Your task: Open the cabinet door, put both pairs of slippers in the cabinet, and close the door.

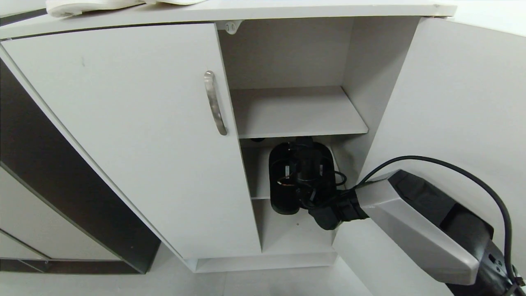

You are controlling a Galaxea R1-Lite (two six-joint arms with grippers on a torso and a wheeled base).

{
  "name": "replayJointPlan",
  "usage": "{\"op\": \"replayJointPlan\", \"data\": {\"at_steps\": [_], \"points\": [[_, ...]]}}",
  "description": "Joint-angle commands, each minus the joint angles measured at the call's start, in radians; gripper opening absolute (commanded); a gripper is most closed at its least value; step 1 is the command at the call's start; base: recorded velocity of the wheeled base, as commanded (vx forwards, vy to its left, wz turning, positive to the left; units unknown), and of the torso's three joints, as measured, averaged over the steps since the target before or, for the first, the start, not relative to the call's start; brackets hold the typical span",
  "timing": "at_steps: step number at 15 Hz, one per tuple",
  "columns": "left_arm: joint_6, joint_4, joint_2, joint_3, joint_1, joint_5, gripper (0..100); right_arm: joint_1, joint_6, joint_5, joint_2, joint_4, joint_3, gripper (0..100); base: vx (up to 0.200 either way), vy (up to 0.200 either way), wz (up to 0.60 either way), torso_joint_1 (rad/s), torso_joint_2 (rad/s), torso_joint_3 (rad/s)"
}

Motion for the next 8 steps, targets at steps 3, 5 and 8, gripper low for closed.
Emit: {"op": "replayJointPlan", "data": {"at_steps": [3, 5, 8], "points": [[0.0, 0.0, 0.001, 0.0, 0.0, 0.0, 0, -0.036, -0.001, 0.0, 0.116, 0.079, -0.192, 0, 0.0, 0.0, 0.0, 0.0, 0.0, 0.0], [0.0, 0.0, 0.001, 0.0, 0.0, 0.0, 0, -0.044, -0.001, 0.0, 0.122, 0.079, -0.199, 0, 0.0, 0.0, 0.0, 0.0, 0.0, 0.0], [0.0, 0.0, 0.001, 0.0, 0.0, 0.0, 0, -0.051, -0.001, 0.002, 0.135, 0.091, -0.205, 0, 0.0, 0.0, 0.0, 0.0, 0.0, 0.0]]}}
